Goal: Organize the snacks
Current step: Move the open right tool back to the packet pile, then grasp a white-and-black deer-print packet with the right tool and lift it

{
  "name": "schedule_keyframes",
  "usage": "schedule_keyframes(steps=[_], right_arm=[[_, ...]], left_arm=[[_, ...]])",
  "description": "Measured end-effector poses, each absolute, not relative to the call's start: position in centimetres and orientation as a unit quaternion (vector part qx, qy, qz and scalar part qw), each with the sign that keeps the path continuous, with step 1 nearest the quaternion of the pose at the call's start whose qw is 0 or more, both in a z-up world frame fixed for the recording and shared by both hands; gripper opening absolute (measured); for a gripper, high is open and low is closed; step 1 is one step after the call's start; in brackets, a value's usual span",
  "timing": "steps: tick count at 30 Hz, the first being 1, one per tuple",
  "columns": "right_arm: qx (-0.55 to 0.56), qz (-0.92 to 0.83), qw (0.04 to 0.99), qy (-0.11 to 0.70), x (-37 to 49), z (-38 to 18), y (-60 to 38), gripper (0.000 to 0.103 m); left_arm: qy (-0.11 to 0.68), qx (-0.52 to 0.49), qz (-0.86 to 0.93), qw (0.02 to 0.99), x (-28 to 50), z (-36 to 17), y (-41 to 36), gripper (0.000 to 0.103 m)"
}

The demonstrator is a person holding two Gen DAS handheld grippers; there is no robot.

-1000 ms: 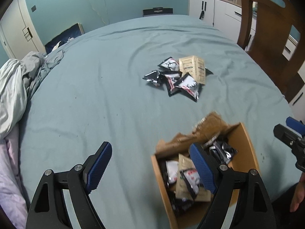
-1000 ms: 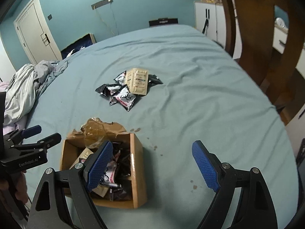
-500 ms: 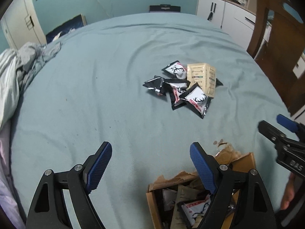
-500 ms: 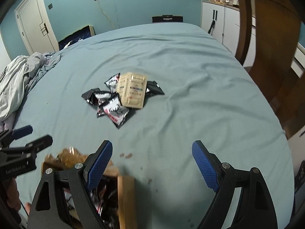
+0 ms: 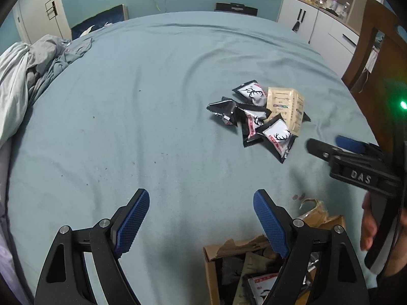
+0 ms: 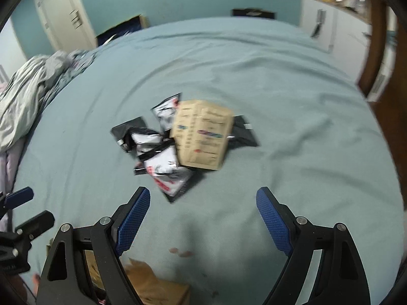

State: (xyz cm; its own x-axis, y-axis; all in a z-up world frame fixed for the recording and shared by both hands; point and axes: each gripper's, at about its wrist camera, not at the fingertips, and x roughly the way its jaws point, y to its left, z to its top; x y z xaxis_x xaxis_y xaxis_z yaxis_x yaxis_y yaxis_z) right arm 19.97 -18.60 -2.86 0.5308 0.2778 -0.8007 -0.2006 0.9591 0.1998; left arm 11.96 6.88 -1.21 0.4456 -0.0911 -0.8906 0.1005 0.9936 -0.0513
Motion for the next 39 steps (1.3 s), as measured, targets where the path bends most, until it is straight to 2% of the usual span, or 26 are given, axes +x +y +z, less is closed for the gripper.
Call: schedule_keyframes(steps=[4,11,17,22,23,24,27,39], right_arm=[[0.066,0.181,0.854,0.484,22.3,-3.4,-17.5,0.085],[-0.022,0.181,0.848,0.497,24.7,-4.9,-14.2,0.085],[-0.030,0.193,0.835,0.515,26.5,-5.6,-12.9,0.085],[-0.045,0.176,0.824,0.536,27.8,-6.4,-12.4,0.076],[-0.034,0.178,0.821,0.541,27.9,-6.7,-12.6,0.073],[-0.025,0.181,0.818,0.546,28.0,-6.9,-12.8,0.064],[-0.001,0.182,0.812,0.554,28.0,-7.5,-13.5,0.054],[0.108,0.132,0.845,0.507,20.5,-2.4,-18.0,0.052]], left_arm=[[0.529,-0.008,-0.059,0.846,12.2,-1.4,7.1,0.085],[0.536,-0.008,-0.059,0.842,12.4,-1.9,7.1,0.085],[0.543,-0.014,-0.062,0.837,12.6,-2.3,7.1,0.085],[0.548,-0.019,-0.062,0.834,12.8,-2.6,7.2,0.085],[0.549,-0.020,-0.061,0.833,12.8,-2.6,7.2,0.085],[0.550,-0.022,-0.061,0.833,12.8,-2.7,7.2,0.085],[0.550,-0.021,-0.059,0.833,12.7,-2.7,7.3,0.085],[0.538,0.012,-0.044,0.842,12.0,-2.0,7.5,0.085]])
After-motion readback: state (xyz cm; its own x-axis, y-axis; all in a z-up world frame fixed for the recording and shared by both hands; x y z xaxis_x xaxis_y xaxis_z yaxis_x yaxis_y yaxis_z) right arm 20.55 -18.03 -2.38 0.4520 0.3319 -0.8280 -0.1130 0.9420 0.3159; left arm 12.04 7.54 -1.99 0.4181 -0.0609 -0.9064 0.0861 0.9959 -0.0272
